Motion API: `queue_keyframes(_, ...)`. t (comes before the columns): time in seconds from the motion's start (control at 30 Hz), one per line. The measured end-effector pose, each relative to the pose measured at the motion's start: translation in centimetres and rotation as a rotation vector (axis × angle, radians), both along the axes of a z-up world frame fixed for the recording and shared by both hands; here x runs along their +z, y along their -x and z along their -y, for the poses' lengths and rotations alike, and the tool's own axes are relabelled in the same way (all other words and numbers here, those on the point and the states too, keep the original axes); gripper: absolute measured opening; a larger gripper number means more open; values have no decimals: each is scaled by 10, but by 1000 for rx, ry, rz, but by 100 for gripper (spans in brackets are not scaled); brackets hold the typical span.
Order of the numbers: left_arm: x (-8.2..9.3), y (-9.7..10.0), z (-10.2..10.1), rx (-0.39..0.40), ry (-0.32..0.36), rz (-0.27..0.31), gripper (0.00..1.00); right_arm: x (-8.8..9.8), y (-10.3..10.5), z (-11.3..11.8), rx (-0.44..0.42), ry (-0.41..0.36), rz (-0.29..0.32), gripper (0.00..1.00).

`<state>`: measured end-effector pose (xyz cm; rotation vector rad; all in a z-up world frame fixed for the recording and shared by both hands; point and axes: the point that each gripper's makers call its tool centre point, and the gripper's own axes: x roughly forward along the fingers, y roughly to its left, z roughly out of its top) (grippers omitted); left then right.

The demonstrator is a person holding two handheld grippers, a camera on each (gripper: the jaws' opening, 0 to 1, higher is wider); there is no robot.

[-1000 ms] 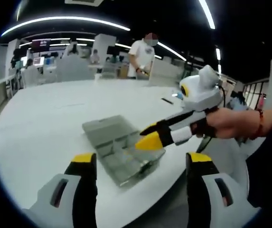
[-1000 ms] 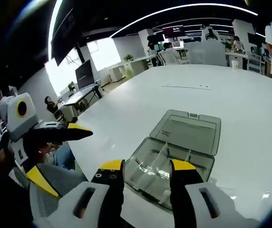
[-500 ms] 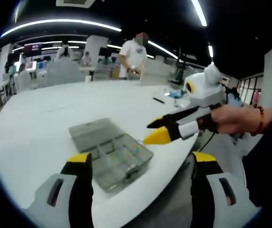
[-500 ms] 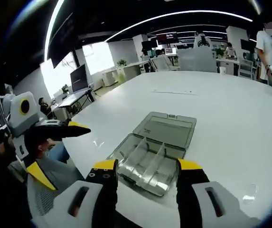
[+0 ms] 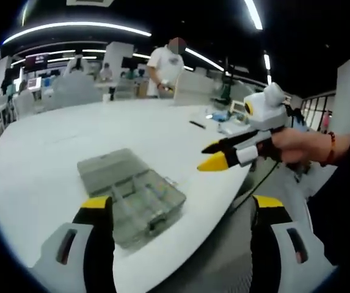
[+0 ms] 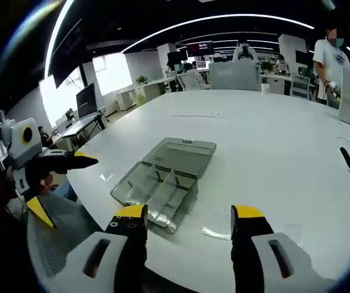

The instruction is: Insert the divider into the dual guide fixture by aligning both edges with the guide slots and pushing it downward to the bottom, including one-sided entry, uneven engagement, binding, and posture correction.

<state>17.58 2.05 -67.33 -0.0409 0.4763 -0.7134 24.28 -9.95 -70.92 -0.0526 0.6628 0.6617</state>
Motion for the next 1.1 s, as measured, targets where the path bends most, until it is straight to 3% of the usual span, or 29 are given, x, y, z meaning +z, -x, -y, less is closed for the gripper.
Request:
queue_keyframes(0.37,2,-6,17,-4,-3,-4,92,-18,0,43,-42,61,-32,54)
queue_keyframes(0.7,3,-8,24,-1,-3,-4,92,-32,-6,65,-78,68,-64,52)
queue_keyframes(0.8,2,-9,25,0,0,-8,91,-37,-9,72,-119,39,-111,52)
queue_keyframes(0.87,2,-11,25,3,1,-10,91,-38,-14,77,-115,49,-88,51)
queue_keyframes(1.1,3,-16,27,13,-1,-13,91,-45,-21,88,-132,47,-111,51)
